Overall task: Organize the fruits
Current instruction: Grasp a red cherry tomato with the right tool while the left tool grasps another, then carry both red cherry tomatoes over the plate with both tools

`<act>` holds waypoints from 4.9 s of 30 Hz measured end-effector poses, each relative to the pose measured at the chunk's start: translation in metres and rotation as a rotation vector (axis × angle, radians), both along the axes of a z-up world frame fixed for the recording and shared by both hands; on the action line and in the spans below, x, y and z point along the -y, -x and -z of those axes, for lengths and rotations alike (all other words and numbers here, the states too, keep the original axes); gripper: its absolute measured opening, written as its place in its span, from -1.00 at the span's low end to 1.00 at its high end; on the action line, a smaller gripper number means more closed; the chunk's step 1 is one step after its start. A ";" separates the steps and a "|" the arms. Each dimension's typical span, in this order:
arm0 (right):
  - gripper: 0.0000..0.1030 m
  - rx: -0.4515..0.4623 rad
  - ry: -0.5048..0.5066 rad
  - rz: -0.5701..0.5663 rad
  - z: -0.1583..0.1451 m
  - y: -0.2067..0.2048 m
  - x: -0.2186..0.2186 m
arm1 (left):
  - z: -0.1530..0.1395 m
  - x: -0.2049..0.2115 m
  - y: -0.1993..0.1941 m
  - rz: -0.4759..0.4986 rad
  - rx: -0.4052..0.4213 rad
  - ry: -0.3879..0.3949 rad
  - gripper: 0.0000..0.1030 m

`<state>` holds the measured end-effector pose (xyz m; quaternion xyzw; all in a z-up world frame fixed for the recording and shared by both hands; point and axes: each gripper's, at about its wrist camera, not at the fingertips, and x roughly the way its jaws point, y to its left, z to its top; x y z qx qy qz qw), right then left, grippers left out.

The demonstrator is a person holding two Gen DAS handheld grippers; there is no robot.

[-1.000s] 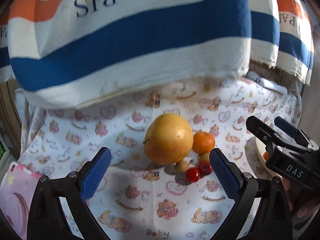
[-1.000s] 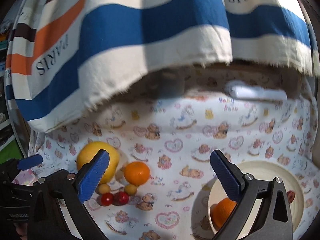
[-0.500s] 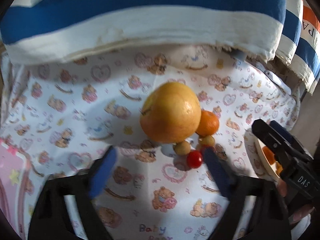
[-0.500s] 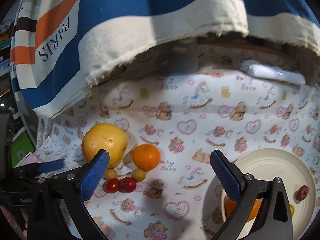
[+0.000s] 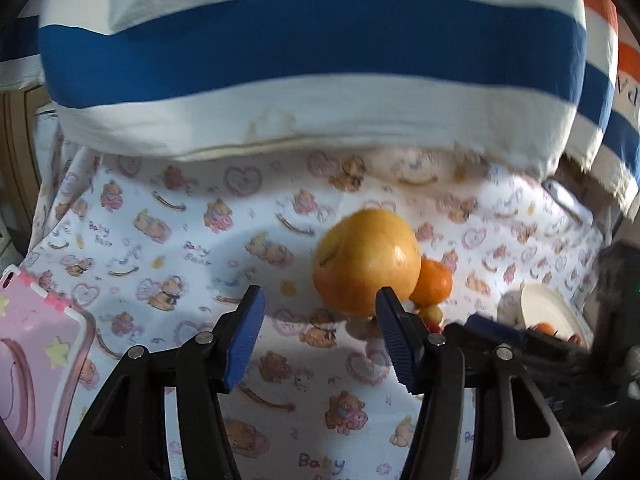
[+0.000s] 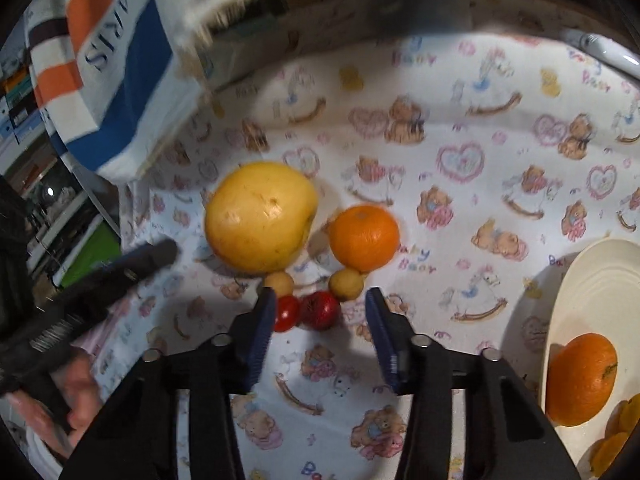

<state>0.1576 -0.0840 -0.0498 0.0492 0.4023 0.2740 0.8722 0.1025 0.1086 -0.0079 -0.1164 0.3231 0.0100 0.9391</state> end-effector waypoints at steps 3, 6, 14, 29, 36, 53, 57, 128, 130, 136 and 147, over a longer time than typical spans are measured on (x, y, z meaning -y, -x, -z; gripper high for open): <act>-0.20 0.000 -0.011 -0.002 0.003 -0.001 -0.002 | -0.002 -0.004 0.000 -0.011 0.004 0.005 0.08; -0.20 -0.012 -0.009 -0.011 0.008 -0.003 -0.007 | -0.002 -0.004 -0.001 -0.006 0.002 0.000 0.08; -0.52 -0.070 0.005 -0.006 0.019 -0.013 -0.017 | -0.002 0.010 0.001 0.022 0.017 -0.069 0.08; -0.52 -0.057 0.280 -0.031 0.000 -0.005 -0.018 | -0.002 0.015 0.001 0.040 0.002 -0.082 0.08; -0.50 -0.045 0.315 -0.030 0.013 -0.007 -0.032 | -0.005 0.017 0.003 0.038 0.010 -0.084 0.08; -0.55 0.224 0.221 0.125 -0.016 0.010 -0.011 | -0.001 0.023 0.001 0.087 0.007 -0.103 0.08; -0.55 0.274 0.220 0.154 -0.024 0.018 -0.002 | 0.004 0.032 0.000 0.163 -0.015 -0.093 0.05; -0.54 0.285 0.157 0.286 -0.066 0.063 0.079 | -0.027 0.117 0.012 0.295 -0.002 -0.150 -0.59; -0.54 0.322 0.153 0.350 -0.078 0.071 0.104 | -0.030 0.132 0.017 0.323 0.011 -0.137 -0.59; -0.54 0.348 0.126 0.444 -0.099 0.089 0.166 | -0.036 0.181 0.021 0.390 0.028 -0.117 -0.59; -0.54 0.253 0.175 0.476 -0.063 0.094 0.213 | -0.024 0.251 0.030 0.500 -0.001 -0.120 -0.59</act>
